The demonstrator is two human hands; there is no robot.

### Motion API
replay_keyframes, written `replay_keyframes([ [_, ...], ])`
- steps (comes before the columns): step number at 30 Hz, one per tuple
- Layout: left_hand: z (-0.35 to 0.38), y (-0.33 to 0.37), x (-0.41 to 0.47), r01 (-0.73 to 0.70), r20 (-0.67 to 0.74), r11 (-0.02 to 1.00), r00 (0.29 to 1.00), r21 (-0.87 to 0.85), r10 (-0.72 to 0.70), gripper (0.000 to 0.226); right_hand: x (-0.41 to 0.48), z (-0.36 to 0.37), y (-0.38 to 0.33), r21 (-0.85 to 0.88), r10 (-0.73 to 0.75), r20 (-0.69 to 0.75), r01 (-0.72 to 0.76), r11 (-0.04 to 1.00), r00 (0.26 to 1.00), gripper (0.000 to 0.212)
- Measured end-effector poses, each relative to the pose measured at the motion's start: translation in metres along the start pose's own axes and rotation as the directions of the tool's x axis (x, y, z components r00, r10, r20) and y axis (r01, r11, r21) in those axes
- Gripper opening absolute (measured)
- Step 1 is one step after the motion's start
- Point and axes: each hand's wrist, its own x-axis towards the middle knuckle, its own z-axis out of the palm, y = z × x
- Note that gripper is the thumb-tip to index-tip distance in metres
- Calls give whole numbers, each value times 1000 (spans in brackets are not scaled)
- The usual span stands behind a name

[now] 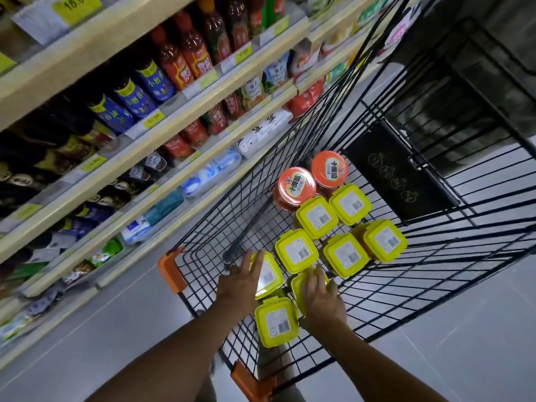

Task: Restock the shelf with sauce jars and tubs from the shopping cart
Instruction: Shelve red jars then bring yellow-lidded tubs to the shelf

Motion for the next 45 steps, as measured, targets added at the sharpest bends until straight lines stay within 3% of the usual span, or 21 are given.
replay_keyframes([
  [5,-2,5,6,8,-9,999,1000,-36,-9,130,18,23,1,117,51,-32,-47,992,998,109],
  [9,-3,5,12,31,-3,995,999,-98,-32,131,23,26,1,190,92,-17,-88,978,996,119],
  [19,4,-7,8,-16,-15,954,1000,-301,12,129,1,-8,9,362,136,14,-132,923,991,117],
  [36,-78,-48,-76,-88,-197,850,980,-520,-19,126,-59,-120,39,421,31,-213,63,905,977,127],
  [45,-127,-87,-147,-132,-363,804,925,-580,-110,124,-96,-211,12,439,-66,-433,274,856,899,134],
])
